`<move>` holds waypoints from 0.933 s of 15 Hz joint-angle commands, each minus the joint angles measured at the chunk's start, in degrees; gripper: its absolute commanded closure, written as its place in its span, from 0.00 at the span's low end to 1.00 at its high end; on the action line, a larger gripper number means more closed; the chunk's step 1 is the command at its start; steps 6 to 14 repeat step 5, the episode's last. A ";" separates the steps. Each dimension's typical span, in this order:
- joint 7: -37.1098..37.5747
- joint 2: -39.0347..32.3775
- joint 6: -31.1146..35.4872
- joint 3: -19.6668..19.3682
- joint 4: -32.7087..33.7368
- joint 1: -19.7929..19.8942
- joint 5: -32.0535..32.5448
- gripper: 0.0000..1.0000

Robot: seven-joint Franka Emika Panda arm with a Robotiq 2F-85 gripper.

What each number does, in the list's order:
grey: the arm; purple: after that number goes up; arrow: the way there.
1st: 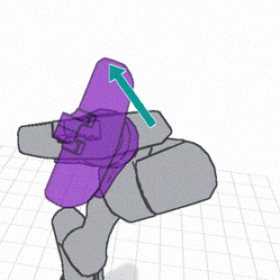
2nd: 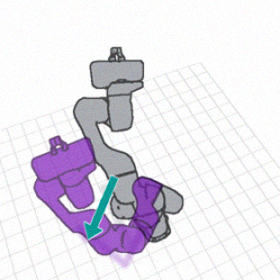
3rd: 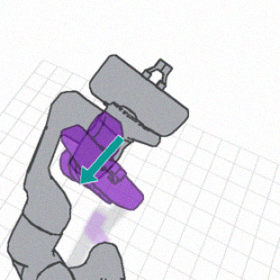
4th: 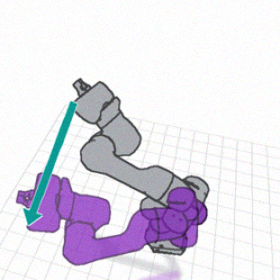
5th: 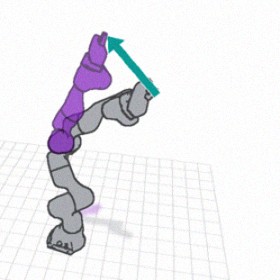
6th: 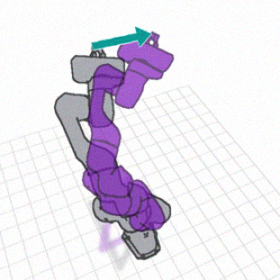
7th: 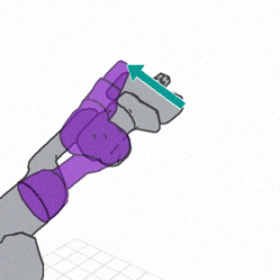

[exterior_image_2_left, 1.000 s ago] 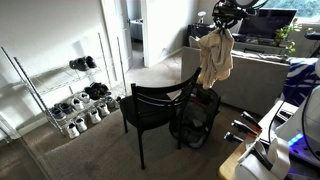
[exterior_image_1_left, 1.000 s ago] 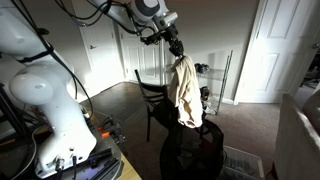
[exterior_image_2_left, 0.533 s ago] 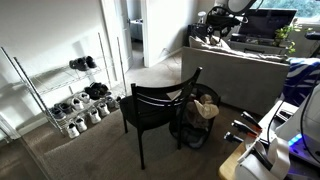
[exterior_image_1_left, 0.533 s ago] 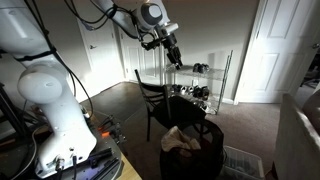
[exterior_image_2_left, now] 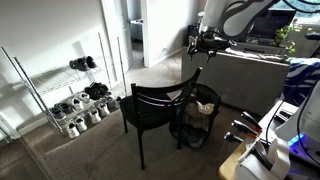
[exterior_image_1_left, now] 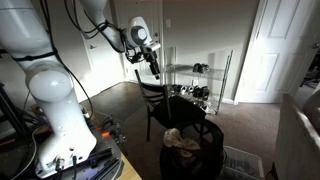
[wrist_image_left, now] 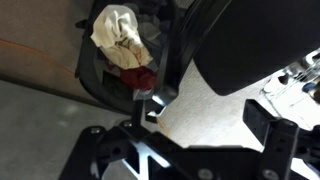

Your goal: Put the cloth in the black item

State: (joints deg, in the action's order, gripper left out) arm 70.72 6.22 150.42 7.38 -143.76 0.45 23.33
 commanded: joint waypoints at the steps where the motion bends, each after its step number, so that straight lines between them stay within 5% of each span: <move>1: -0.96 -0.48 1.03 0.17 -0.69 -1.25 -1.00 0.00; 14: -1.73 -0.94 1.48 0.23 -0.99 -1.93 -1.32 0.00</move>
